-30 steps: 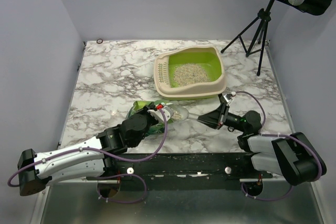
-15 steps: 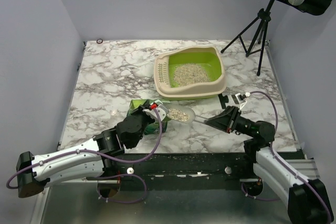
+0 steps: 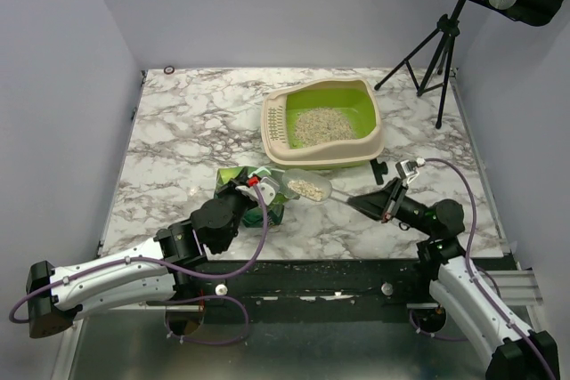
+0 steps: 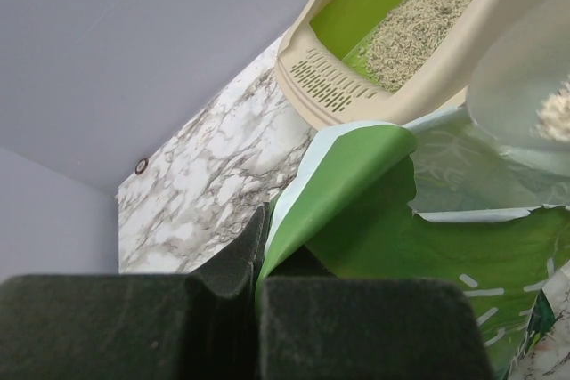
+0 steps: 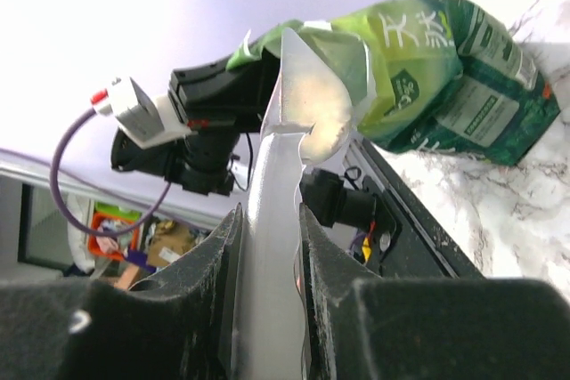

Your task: Fill the litter box with clean litter

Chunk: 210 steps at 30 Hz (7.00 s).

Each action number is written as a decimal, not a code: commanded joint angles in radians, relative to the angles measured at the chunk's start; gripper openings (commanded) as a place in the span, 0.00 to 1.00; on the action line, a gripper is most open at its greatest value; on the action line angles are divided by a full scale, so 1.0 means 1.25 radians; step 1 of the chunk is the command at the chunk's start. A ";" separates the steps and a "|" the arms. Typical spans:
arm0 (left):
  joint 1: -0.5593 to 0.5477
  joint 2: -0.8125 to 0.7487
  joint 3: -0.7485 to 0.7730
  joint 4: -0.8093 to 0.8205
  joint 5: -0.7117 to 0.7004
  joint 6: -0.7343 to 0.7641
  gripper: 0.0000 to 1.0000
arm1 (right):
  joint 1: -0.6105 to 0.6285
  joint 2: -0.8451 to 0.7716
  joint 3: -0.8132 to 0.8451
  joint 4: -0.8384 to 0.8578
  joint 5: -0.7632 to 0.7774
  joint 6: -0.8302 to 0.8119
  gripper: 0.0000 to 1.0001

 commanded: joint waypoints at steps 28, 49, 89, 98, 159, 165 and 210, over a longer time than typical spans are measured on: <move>-0.004 -0.033 0.026 0.035 -0.015 -0.015 0.00 | -0.006 0.550 0.826 -0.873 0.515 -0.821 0.00; -0.005 -0.017 0.027 0.031 -0.019 -0.014 0.00 | 0.159 0.856 1.270 -1.245 0.904 -1.072 0.00; -0.027 -0.023 0.023 0.031 -0.007 -0.019 0.00 | -0.049 0.629 0.625 -0.724 1.047 -0.792 0.00; -0.027 -0.021 0.021 0.034 -0.008 -0.015 0.00 | -0.054 0.683 0.604 -0.724 1.012 -0.766 0.36; 0.001 -0.193 0.086 -0.055 -0.124 -0.385 0.00 | 0.368 0.555 0.463 -0.188 0.052 -1.256 0.70; 0.000 -0.205 0.087 -0.089 -0.131 -0.398 0.00 | 0.376 0.596 0.459 -0.043 0.018 -1.197 0.71; 0.000 -0.112 0.077 0.000 0.214 -0.470 0.00 | 0.292 0.458 0.412 -0.139 0.223 -1.089 0.00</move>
